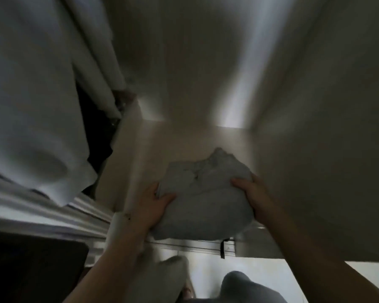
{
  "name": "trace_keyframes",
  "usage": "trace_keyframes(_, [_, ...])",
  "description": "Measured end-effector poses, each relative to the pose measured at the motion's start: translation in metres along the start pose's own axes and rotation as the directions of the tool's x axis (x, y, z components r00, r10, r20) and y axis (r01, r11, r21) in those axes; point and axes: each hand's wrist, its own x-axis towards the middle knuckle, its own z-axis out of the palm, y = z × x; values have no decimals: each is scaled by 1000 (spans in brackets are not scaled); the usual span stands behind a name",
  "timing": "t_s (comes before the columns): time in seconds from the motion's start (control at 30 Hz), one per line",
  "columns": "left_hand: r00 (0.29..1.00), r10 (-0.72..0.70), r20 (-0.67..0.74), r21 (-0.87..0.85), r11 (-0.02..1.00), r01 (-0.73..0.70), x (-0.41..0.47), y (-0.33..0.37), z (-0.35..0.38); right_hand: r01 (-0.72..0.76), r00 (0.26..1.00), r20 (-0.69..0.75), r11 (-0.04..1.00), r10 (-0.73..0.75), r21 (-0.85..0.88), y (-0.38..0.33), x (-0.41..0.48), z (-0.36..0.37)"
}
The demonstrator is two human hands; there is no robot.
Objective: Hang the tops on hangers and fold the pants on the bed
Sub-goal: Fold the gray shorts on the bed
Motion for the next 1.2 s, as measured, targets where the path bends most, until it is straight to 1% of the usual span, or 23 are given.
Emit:
trace_keyframes(0.1, [999,-26,39,-13,1000,26,53,-6,16,31,993,-116,999,-34,-24,3,42,4])
trace_keyframes(0.2, [998,-30,55,3,1000,30,107,-8,43,62,979,-185,991,-83,-115,2,90,6])
trace_keyframes(0.27, [999,4,45,32,999,-6,145,-5,62,93,966,-224,981,-131,-169,-2,124,5])
trace_keyframes(0.33, [997,64,37,55,996,-66,180,4,81,112,938,-288,955,-192,-274,-11,157,4])
trace_keyframes(0.37, [994,101,36,72,992,-103,198,9,91,98,917,-332,931,-221,-350,-16,174,2])
trace_keyframes(0.43, [989,149,22,69,986,-150,233,14,112,39,861,-424,868,-281,-495,-25,206,-8])
trace_keyframes(0.47, [986,164,20,68,984,-165,250,16,122,13,840,-457,852,-294,-524,-29,221,-15])
trace_keyframes(0.57, [985,163,65,120,978,-170,292,12,157,-92,836,-493,824,-242,-560,-30,261,-39])
trace_keyframes(0.6, [985,147,93,128,979,-158,301,8,168,-151,835,-507,796,-214,-586,-25,271,-44])
trace_keyframes(0.63, [986,126,105,175,974,-143,306,3,178,-237,827,-530,737,-190,-634,-18,279,-47])
trace_keyframes(0.67, [990,113,84,289,948,-133,309,-4,187,-327,815,-547,626,-193,-708,-9,283,-47])
trace_keyframes(0.7, [990,134,38,437,889,-137,308,-11,195,-379,816,-531,484,-226,-789,2,285,-46])
trace_keyframes(0.73, [981,194,7,554,816,-166,304,-20,202,-377,838,-477,352,-264,-857,14,285,-43])
trace_keyframes(0.77, [965,263,23,626,748,-219,300,-28,209,-336,875,-404,267,-268,-903,27,286,-41])
trace_keyframes(0.8, [946,313,83,669,686,-286,296,-37,215,-286,913,-337,228,-229,-931,39,287,-40])
trace_keyframes(0.83, [929,328,170,705,619,-347,293,-47,221,-252,942,-290,210,-172,-945,52,289,-41])
trace_keyframes(0.87, [914,313,260,735,550,-397,291,-56,226,-234,958,-259,187,-123,-954,63,289,-44])
trace_keyframes(0.9, [901,279,331,753,498,-431,291,-66,230,-224,967,-240,165,-83,-961,73,289,-47])
trace_keyframes(0.93, [894,252,372,762,467,-449,292,-77,234,-209,974,-220,151,-58,-966,85,288,-51])
trace_keyframes(1.03, [880,284,381,759,447,-473,301,-92,239,-134,988,-145,152,-60,-979,111,289,-55])
trace_keyframes(1.1, [873,312,375,756,442,-482,313,-91,240,-123,988,-138,174,-76,-977,117,299,-58])
trace_keyframes(1.2, [879,285,383,771,426,-474,333,-81,240,-92,992,-105,175,-65,-980,111,321,-64])
